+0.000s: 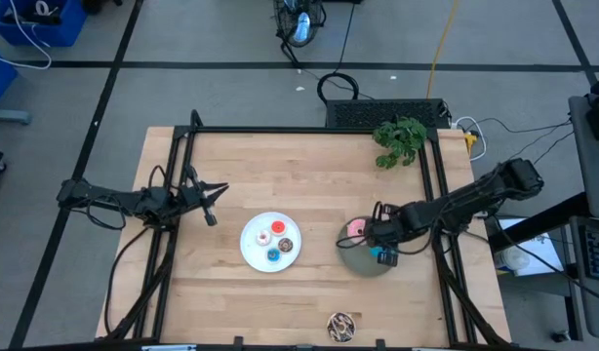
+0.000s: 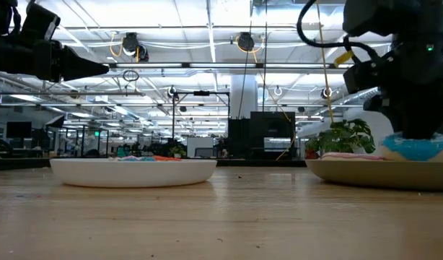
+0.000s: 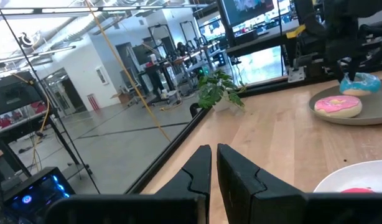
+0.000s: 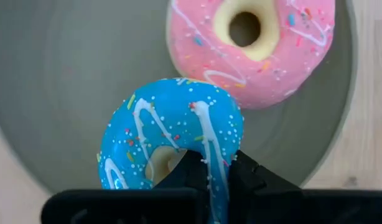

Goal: Pick & Place donuts
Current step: Put the large blue doughnut on the gray plate

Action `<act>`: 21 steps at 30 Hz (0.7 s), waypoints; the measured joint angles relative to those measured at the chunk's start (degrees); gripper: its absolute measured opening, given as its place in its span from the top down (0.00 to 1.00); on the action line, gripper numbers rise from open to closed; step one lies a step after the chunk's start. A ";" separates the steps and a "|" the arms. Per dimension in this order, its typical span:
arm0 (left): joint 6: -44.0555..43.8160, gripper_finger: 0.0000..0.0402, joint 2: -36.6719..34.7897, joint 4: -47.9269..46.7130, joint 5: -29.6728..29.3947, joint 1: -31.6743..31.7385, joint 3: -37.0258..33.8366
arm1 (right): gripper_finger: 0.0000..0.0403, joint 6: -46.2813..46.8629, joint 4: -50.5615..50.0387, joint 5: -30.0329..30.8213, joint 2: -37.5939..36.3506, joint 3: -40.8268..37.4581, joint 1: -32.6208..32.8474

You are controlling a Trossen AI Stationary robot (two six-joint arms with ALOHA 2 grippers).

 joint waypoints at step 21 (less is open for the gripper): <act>0.18 0.92 0.00 -0.32 -0.27 0.00 0.00 | 0.97 3.22 -0.82 -0.08 1.04 -0.08 0.40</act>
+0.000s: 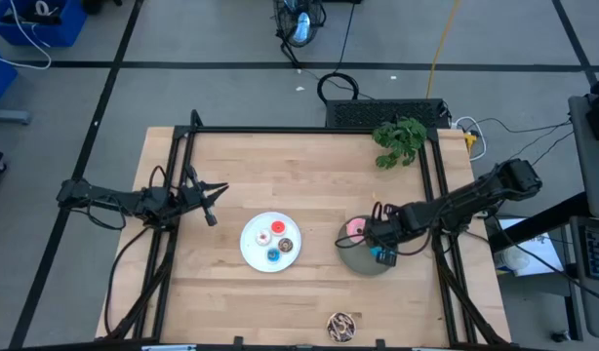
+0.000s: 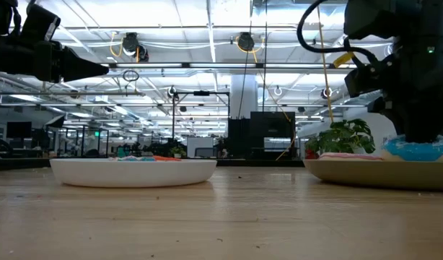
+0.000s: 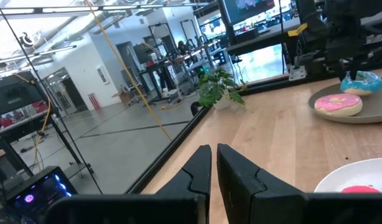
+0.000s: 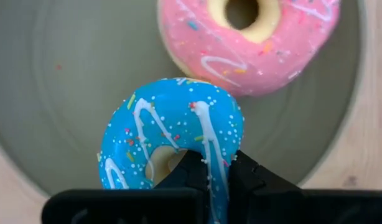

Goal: Pick & Place donuts
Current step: Put the large blue doughnut on the gray plate

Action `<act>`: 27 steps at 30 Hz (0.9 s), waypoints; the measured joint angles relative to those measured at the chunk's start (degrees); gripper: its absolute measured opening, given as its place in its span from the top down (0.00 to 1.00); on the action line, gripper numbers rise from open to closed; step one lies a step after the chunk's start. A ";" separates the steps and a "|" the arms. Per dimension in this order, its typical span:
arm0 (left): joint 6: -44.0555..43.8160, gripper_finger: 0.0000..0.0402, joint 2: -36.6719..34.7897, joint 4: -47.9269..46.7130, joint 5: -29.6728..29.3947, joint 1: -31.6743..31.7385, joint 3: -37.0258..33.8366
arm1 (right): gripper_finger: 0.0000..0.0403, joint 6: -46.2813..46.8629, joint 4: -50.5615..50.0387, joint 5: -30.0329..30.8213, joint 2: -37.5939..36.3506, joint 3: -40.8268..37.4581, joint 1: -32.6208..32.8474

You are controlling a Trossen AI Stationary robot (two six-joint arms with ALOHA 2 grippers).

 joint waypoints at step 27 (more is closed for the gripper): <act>-0.05 0.92 -0.02 -0.02 -0.08 0.00 0.00 | 0.86 -0.69 1.17 0.60 5.52 0.02 -0.06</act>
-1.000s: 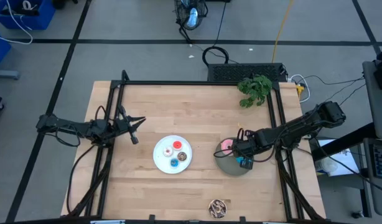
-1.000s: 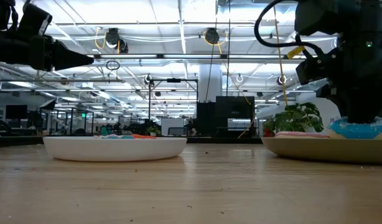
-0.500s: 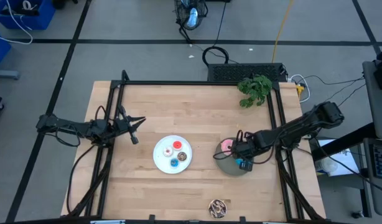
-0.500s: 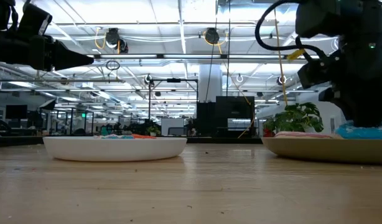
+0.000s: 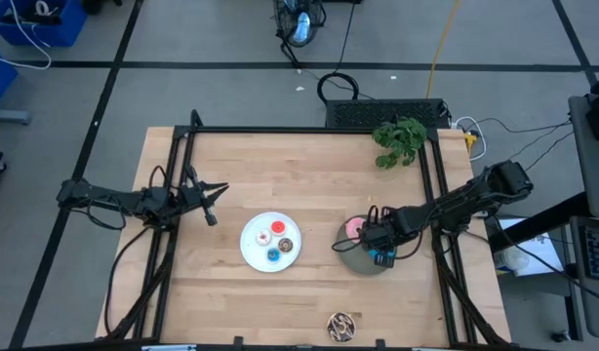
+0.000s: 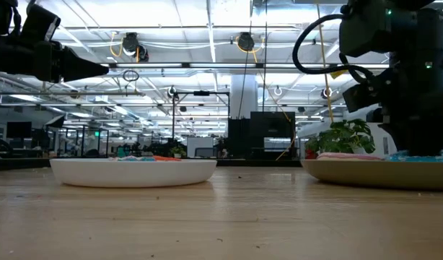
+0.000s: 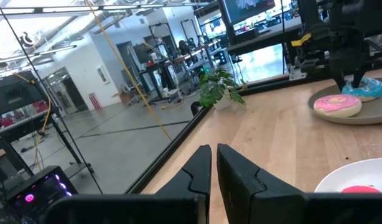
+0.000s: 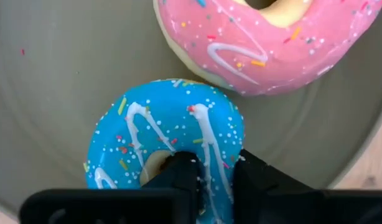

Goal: Pick & Place donuts
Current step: Put the large blue doughnut on the gray plate

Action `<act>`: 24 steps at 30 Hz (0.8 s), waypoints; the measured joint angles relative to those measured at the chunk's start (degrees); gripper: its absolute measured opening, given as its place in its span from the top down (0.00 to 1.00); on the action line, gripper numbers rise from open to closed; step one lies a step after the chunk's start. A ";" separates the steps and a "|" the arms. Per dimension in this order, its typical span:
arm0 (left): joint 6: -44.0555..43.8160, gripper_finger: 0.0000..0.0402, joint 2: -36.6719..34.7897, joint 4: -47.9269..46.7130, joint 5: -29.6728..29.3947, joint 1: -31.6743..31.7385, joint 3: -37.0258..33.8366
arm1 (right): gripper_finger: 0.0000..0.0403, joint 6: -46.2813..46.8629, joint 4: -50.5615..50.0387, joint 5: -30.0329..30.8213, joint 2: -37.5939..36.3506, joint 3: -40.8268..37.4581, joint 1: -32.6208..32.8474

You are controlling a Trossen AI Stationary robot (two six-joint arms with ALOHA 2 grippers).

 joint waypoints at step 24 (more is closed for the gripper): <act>0.24 0.92 0.02 0.04 0.00 0.00 0.00 | 0.41 -2.50 -2.22 1.14 -5.77 0.02 -1.96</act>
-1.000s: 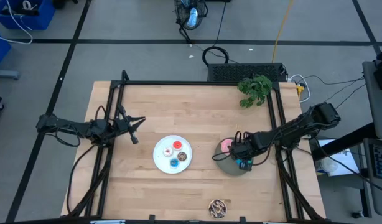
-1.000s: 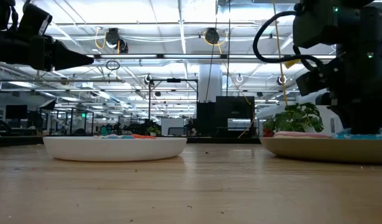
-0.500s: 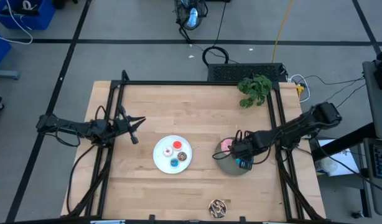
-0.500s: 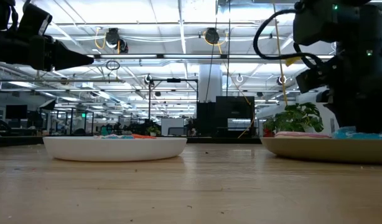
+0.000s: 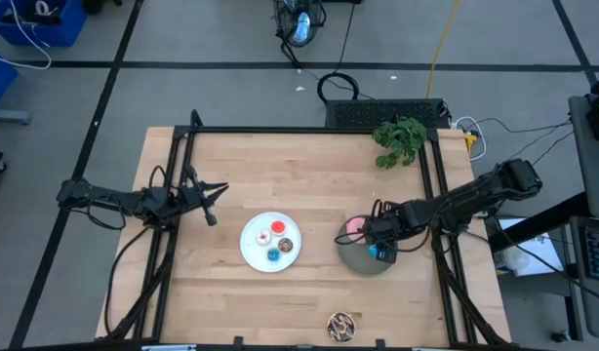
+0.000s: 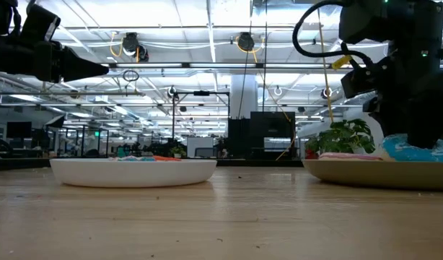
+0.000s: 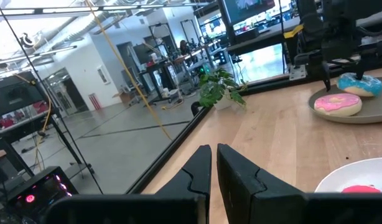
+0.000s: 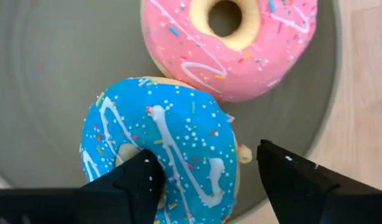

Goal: Pick & Place donuts
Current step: Put the large blue doughnut on the gray plate, then put the large black doughnut on the gray plate

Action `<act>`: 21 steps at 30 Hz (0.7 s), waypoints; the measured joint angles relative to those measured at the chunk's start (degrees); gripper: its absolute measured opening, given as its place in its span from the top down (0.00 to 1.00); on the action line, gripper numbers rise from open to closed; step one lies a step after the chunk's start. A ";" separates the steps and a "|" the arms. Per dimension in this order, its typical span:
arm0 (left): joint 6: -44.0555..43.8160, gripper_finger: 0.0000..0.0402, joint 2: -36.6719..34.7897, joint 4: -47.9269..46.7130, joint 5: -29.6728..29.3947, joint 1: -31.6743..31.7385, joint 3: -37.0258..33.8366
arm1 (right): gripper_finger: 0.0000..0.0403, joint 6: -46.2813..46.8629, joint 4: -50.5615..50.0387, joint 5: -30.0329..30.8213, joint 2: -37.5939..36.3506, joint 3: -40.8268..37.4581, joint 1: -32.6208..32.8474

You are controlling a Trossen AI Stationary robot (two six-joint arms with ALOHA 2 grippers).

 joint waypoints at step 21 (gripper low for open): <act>1.53 0.92 -0.01 -0.29 -0.48 0.00 0.00 | 0.30 -2.46 -5.76 -2.76 -1.52 6.39 -0.66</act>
